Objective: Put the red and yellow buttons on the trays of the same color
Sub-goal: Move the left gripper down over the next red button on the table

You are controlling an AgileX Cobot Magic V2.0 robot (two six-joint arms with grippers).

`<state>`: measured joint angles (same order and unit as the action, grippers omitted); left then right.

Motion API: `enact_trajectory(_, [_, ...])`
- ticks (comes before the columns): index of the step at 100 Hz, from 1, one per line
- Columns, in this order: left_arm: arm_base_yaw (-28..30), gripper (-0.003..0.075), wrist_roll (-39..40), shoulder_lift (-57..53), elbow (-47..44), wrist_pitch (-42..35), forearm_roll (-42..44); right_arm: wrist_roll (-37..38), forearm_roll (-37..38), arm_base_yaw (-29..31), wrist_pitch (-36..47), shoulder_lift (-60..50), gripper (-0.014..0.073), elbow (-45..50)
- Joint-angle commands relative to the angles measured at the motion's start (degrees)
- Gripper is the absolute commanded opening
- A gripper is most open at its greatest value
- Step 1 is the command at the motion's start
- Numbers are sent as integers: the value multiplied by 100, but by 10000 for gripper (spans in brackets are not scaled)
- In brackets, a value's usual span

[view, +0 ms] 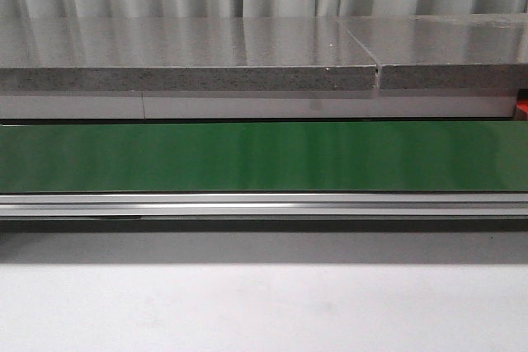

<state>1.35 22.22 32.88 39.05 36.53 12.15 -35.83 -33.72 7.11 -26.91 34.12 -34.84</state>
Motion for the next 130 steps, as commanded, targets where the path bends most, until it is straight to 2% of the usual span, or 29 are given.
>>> enact_trajectory(1, [99,601,222,606,544,-369,88,-59,-115,-4,342,-6,-67,-138])
enact_trajectory(30, [644,601,258,2631,1417,-378,-199,-59,-115,-4,342,-6,-67,-138])
enact_trajectory(60, [1255,601,258,3992,1856,-503,-335,-59,-115,-4,342,-6,-67,-138])
enact_trajectory(92, [1280,601,246,5036,2134,-799,-371,-59,-115,-4,342,-6,-67,-138])
enact_trajectory(130, [1280,601,246,6061,2833,-698,-371,-59,-115,-4,342,-6,-67,-138])
